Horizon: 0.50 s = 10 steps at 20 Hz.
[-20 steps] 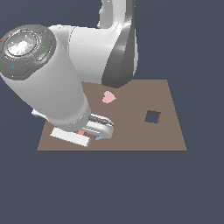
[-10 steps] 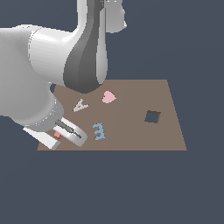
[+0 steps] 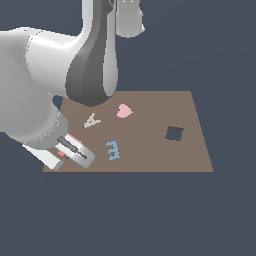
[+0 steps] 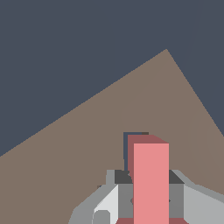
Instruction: Insert a designated object into the corresponding slot on a board.
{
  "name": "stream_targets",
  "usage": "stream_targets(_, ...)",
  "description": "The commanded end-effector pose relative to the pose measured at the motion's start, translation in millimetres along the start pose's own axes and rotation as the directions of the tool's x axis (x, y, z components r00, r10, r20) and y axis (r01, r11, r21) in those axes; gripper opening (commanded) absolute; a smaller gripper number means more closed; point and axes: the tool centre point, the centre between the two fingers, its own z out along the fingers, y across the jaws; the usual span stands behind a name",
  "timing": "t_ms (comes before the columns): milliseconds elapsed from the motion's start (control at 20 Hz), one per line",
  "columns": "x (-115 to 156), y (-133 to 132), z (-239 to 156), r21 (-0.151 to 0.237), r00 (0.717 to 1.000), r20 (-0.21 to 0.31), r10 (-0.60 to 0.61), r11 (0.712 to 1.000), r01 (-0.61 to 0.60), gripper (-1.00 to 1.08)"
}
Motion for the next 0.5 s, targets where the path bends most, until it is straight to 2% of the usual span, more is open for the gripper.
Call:
stream_targets(0, 0.2, 0.5, 0.5, 0.0, 1.0, 0.0, 0.001, 1.0, -0.001, -1.0)
stream_targets(250, -0.4, -1.0, 9.7, 0.0, 1.0, 0.0, -0.002, 1.0, 0.002, -1.0)
stream_targets(300, -0.4, -1.0, 9.7, 0.0, 1.0, 0.0, -0.002, 1.0, 0.002, 1.0)
stream_targets(450, -0.4, -1.0, 9.7, 0.0, 1.0, 0.0, -0.002, 1.0, 0.002, 1.0)
